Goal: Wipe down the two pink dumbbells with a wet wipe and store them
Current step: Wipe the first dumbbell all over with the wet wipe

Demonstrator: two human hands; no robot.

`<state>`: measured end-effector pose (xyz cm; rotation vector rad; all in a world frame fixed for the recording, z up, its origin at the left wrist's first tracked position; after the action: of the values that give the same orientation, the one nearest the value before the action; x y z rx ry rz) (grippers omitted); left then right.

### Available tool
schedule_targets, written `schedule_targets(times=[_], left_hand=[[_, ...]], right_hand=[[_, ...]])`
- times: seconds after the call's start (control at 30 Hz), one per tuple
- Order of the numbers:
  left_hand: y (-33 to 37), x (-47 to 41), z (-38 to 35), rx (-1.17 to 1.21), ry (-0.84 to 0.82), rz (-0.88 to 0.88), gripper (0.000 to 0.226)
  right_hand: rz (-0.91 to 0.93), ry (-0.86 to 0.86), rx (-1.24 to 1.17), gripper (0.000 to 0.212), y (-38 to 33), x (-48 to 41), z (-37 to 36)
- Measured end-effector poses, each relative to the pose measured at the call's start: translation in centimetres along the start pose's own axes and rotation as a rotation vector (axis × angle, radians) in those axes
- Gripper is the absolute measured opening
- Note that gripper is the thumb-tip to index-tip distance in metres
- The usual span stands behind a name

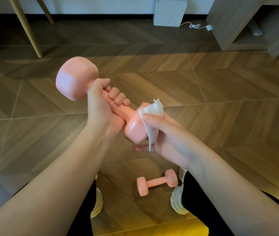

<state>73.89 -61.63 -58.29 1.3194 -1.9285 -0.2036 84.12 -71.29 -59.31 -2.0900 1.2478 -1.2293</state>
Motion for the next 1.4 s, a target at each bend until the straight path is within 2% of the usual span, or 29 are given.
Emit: schedule_targets(times=[0.07, 0.2, 0.37, 0.47, 0.6, 0.7, 0.8, 0.9, 1.07, 1.13, 1.3, 1.4], left_hand=[[-0.26, 0.10, 0.03, -0.002, -0.002, 0.010, 0.033], [-0.64, 0.23, -0.06, -0.041, -0.013, 0.009, 0.033], [-0.33, 0.04, -0.23, -0.009, -0.017, 0.004, 0.034], [-0.53, 0.20, -0.36, 0.014, -0.034, 0.017, 0.036], [-0.87, 0.46, -0.48, -0.050, -0.048, 0.010, 0.034], [-0.67, 0.29, -0.51, -0.031, -0.038, 0.007, 0.034], [-0.53, 0.17, -0.51, 0.008, -0.025, 0.009, 0.035], [-0.58, 0.27, -0.45, -0.010, -0.026, 0.007, 0.034], [-0.55, 0.38, -0.27, -0.057, -0.019, -0.010, 0.034], [-0.48, 0.29, -0.30, -0.047, -0.021, -0.009, 0.034], [-0.45, 0.13, -0.48, 0.015, -0.036, 0.009, 0.034], [-0.34, -0.04, -0.40, 0.034, -0.035, 0.010, 0.034]], right_hand=[[-0.028, -0.002, 0.014, 0.071, 0.10, 0.14, -0.04], [0.000, 0.095, 0.034, 0.059, 0.21, 0.04, 0.22], [0.052, 0.047, 0.055, 0.052, -0.02, 0.02, 0.55], [0.055, 0.124, 0.059, 0.050, 0.05, -0.11, 0.93], [0.042, 0.212, 0.077, 0.058, 0.44, -0.17, 0.76], [0.020, 0.130, 0.051, 0.073, 0.22, -0.02, 0.51], [0.031, 0.034, -0.003, 0.062, -0.28, 0.23, 0.37], [0.052, 0.050, -0.004, 0.051, -0.03, 0.20, 0.36], [0.054, 0.079, 0.051, 0.060, 0.32, 0.09, 0.14], [0.062, 0.089, 0.054, 0.057, 0.20, 0.08, 0.17], [0.045, 0.183, -0.086, 0.045, -0.05, 0.02, 0.75], [0.055, 0.121, -0.077, 0.050, -0.14, 0.20, 0.46]])
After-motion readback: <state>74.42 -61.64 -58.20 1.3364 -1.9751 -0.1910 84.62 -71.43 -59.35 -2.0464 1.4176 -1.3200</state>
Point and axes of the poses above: each hand's wrist, its own x-axis away from the middle knuckle, its own z-axis out of the back of the hand, y = z × x, the point moved 6 cm from there along -x, towards the middle knuckle
